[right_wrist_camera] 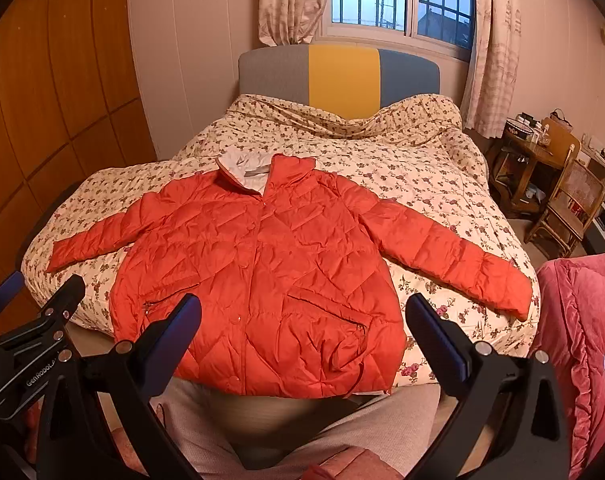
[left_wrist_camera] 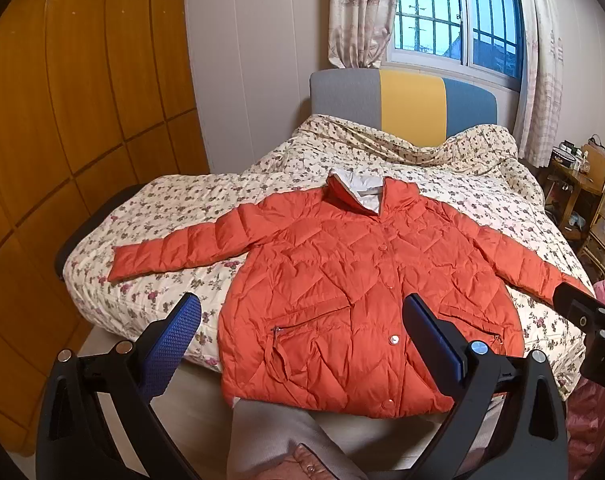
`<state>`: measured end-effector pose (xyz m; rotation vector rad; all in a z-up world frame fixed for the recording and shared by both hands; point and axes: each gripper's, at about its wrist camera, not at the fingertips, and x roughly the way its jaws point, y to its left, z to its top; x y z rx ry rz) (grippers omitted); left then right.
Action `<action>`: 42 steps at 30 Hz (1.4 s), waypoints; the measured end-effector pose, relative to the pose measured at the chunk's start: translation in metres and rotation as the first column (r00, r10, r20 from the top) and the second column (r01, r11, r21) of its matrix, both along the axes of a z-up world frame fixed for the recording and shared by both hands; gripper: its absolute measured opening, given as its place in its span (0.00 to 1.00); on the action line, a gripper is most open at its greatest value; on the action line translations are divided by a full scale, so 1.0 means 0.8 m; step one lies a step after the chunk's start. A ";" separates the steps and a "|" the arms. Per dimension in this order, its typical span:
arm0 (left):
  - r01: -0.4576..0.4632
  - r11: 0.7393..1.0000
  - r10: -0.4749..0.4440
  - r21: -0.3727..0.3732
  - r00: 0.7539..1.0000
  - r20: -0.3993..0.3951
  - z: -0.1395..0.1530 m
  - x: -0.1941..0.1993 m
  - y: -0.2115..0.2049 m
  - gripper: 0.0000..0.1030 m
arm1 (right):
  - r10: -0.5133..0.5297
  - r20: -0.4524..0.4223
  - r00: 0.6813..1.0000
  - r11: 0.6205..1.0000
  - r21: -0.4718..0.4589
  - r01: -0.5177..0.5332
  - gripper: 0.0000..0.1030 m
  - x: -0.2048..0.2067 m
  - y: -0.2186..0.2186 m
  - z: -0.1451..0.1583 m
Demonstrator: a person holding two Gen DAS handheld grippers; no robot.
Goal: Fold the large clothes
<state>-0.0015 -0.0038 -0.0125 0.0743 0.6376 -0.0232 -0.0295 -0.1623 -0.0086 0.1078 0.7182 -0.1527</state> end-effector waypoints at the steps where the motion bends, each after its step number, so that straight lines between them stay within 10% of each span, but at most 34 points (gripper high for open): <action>1: 0.000 1.000 0.000 0.002 1.000 0.000 0.000 0.000 0.000 0.97 | -0.001 0.000 1.000 1.000 0.000 0.001 0.98 0.000 0.000 -0.001; 29: 0.036 0.999 -0.036 -0.006 0.998 -0.046 -0.013 0.014 -0.006 0.97 | 0.010 -0.045 0.999 1.000 0.010 -0.010 0.98 0.021 -0.008 -0.013; 42: 0.053 0.997 -0.061 -0.054 0.986 -0.154 -0.069 0.132 -0.008 0.97 | -0.039 -0.160 0.986 0.997 0.063 0.050 0.98 0.145 -0.072 -0.085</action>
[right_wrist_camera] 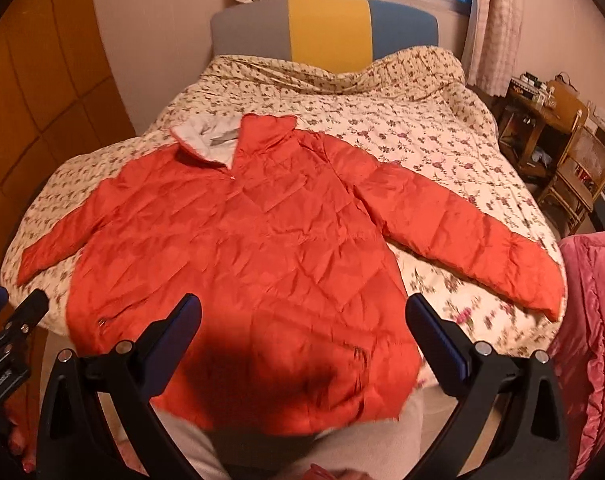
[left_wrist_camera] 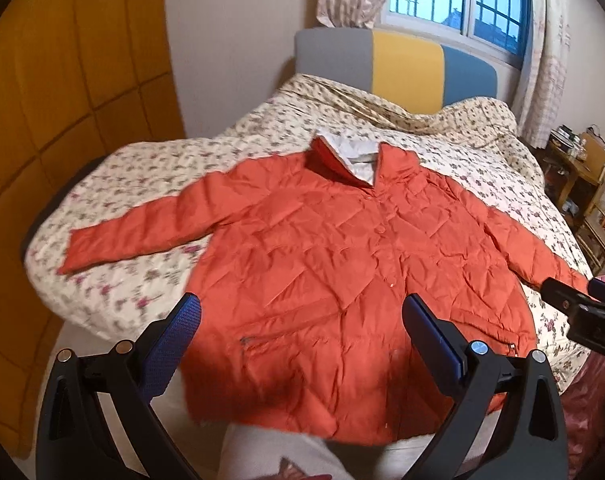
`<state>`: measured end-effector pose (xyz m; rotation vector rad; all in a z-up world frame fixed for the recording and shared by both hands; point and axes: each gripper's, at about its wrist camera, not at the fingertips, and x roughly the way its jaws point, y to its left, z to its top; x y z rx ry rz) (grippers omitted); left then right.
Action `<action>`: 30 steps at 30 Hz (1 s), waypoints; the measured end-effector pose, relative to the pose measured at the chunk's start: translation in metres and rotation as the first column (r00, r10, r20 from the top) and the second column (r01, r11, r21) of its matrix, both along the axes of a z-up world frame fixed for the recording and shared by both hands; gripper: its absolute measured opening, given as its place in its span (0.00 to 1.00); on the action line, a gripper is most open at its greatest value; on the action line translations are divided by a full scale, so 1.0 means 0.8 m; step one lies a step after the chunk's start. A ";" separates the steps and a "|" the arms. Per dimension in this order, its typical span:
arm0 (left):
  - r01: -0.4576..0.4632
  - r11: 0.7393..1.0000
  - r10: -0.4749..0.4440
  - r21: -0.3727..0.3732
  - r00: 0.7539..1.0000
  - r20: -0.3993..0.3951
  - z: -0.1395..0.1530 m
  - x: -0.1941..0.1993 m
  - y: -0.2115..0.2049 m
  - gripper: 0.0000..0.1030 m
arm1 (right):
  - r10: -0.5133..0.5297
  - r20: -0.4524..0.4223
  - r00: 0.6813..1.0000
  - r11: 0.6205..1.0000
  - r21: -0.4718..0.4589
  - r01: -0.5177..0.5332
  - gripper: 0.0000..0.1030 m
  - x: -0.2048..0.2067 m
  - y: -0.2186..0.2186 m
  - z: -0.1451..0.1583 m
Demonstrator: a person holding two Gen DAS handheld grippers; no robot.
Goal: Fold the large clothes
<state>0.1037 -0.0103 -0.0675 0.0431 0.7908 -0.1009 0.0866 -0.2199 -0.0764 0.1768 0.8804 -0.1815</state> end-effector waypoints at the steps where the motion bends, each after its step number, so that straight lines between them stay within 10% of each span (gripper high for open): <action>1: 0.007 1.000 -0.007 -0.004 1.000 -0.008 -0.005 0.013 -0.002 0.97 | -0.001 0.000 1.000 1.000 0.001 0.001 0.98 0.013 -0.005 -0.006; 21: -0.028 0.999 0.030 0.042 0.999 -0.046 -0.038 0.399 -0.057 0.97 | -0.032 -0.002 0.999 0.971 0.236 0.031 0.82 0.356 -0.110 -0.080; 30: -0.065 0.998 0.061 -0.013 0.973 -0.224 -0.101 0.555 -0.061 0.90 | -0.103 -0.042 0.994 0.929 0.354 0.111 0.78 0.495 -0.153 -0.115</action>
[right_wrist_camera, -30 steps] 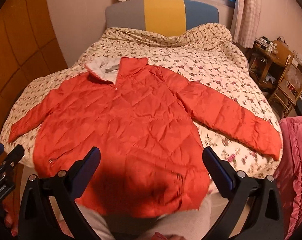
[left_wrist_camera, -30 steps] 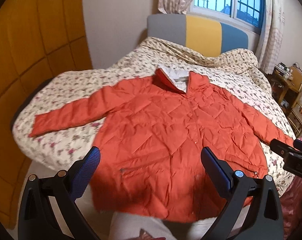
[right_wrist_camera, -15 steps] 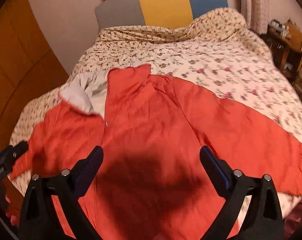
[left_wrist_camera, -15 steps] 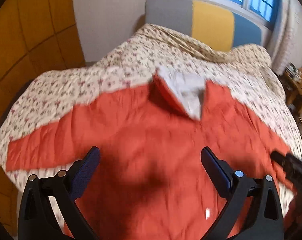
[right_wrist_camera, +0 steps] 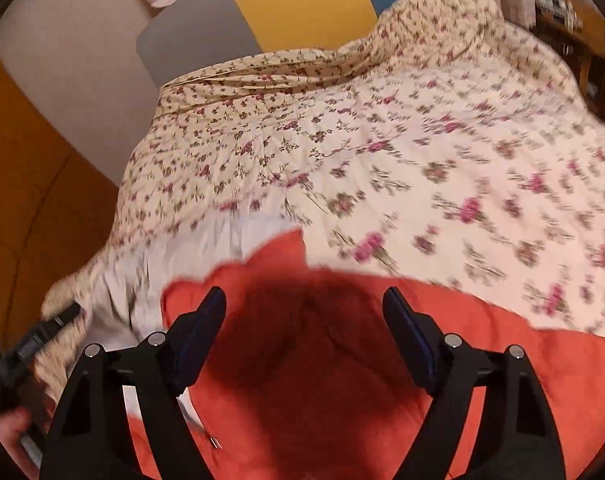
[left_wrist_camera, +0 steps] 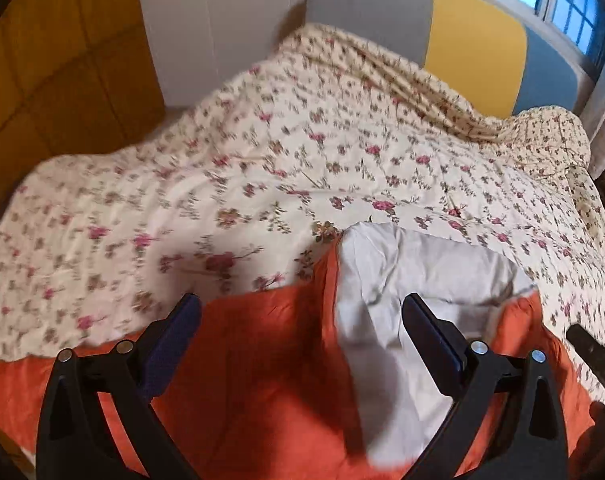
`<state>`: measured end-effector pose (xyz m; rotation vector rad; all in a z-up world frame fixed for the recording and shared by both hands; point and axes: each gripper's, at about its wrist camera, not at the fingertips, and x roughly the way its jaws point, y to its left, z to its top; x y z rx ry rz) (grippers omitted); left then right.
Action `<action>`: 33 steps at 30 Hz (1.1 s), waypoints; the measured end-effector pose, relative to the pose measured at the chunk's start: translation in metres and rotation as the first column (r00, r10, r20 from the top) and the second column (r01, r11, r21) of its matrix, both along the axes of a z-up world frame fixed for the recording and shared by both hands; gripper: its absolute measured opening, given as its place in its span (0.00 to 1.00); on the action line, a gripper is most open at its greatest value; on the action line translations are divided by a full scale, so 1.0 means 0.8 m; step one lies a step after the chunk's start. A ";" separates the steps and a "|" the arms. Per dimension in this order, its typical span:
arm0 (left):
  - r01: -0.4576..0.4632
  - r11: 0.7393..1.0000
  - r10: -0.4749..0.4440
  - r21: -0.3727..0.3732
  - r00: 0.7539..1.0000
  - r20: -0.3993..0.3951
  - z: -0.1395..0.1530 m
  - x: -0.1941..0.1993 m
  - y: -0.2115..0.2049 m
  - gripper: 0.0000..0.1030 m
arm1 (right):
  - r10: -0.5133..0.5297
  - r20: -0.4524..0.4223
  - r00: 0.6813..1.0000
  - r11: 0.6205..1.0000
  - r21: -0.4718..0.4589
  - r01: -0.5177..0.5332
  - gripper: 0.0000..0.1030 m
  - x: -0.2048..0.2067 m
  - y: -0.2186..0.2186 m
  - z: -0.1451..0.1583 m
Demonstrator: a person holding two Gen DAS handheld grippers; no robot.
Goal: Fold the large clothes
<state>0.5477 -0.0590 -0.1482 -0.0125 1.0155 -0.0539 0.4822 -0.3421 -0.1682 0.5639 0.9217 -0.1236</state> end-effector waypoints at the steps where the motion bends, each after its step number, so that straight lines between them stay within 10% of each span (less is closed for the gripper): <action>1: 0.008 1.000 -0.008 -0.005 1.000 -0.022 -0.008 0.009 -0.004 0.81 | -0.007 -0.009 1.000 1.000 0.020 0.007 0.78 0.010 -0.001 -0.005; 5: 0.021 0.999 -0.025 -0.041 0.995 -0.097 -0.040 0.029 -0.006 0.66 | -0.004 -0.071 0.997 0.994 0.111 0.012 0.75 0.058 0.001 -0.028; 8: 0.062 0.996 -0.069 -0.056 0.987 -0.144 -0.064 0.027 -0.006 0.38 | 0.008 -0.137 0.990 0.990 0.142 0.012 0.52 0.084 0.006 -0.046; 14: 0.081 0.993 -0.087 -0.084 0.993 -0.078 -0.058 -0.003 0.014 0.17 | 0.029 -0.117 0.993 0.994 0.105 -0.017 0.17 0.057 0.005 -0.038; 22: -0.001 0.985 -0.004 -0.173 1.000 -0.025 -0.055 -0.051 0.074 0.17 | 0.074 -0.032 0.997 0.997 -0.026 -0.075 0.14 -0.010 0.001 -0.006; 33: -0.031 0.950 0.031 -0.310 0.999 -0.005 -0.090 -0.081 0.109 0.18 | 0.090 0.001 0.996 0.993 -0.076 -0.090 0.15 -0.075 -0.027 -0.061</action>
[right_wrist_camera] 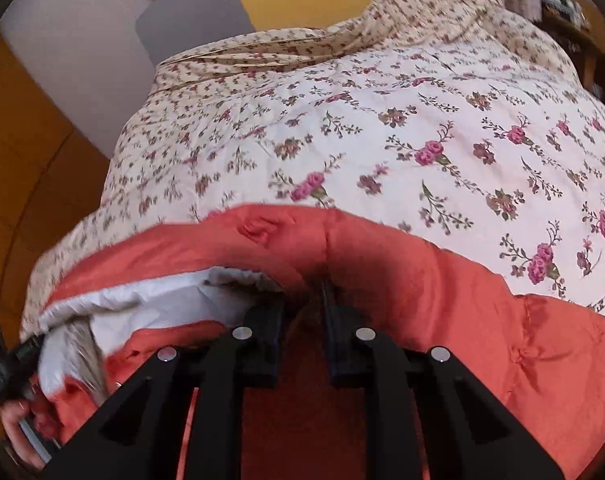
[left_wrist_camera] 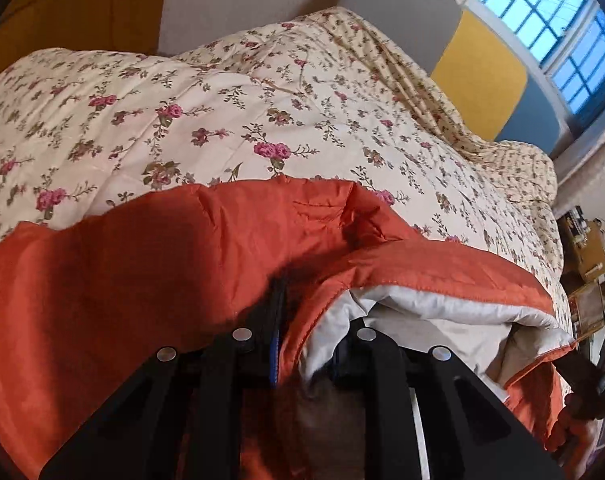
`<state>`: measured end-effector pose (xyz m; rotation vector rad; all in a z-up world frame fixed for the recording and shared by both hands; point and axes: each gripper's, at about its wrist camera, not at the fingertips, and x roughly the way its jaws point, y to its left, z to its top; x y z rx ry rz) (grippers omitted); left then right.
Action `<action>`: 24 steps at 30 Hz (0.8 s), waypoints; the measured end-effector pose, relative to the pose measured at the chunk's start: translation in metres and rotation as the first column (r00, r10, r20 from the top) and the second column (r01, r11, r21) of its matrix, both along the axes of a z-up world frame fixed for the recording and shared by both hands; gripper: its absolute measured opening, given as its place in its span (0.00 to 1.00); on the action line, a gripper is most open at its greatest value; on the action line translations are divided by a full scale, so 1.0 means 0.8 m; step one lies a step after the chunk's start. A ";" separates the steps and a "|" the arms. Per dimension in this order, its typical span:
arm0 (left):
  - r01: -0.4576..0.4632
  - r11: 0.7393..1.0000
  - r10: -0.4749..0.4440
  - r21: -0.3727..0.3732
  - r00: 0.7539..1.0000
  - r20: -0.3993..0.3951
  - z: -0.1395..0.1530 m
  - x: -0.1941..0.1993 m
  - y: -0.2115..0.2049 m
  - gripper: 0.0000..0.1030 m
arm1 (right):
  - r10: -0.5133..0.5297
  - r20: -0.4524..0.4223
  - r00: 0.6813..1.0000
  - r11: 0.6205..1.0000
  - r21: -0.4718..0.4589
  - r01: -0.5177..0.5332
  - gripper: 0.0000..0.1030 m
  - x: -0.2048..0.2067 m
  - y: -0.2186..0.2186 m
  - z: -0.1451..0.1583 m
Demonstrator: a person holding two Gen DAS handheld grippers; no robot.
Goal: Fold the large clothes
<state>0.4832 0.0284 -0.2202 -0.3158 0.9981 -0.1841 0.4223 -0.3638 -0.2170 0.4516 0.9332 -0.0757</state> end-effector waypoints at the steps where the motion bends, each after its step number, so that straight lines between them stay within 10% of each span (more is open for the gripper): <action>1: 0.013 1.000 -0.013 -0.005 1.000 0.015 -0.004 -0.002 0.001 0.18 | 0.017 0.018 1.000 1.000 -0.024 -0.017 0.16 -0.005 0.001 -0.004; 6: 0.062 0.997 -0.059 -0.040 0.996 0.068 -0.006 -0.018 0.015 0.32 | 0.054 0.067 0.996 0.997 -0.051 -0.051 0.23 -0.022 0.004 -0.008; 12: 0.018 1.000 -0.019 0.011 0.990 0.138 0.030 -0.066 0.034 0.86 | 0.087 0.099 0.991 0.992 -0.105 -0.077 0.44 -0.059 0.000 0.024; 17: -0.113 0.993 0.104 0.026 0.965 0.241 0.081 -0.070 0.029 0.86 | 0.040 0.197 0.980 0.999 -0.028 -0.035 0.45 -0.059 -0.006 0.065; 24: -0.013 0.998 -0.006 0.063 0.958 0.288 0.133 -0.011 -0.079 0.86 | -0.010 0.188 0.982 0.995 0.096 -0.008 0.43 0.040 0.025 0.097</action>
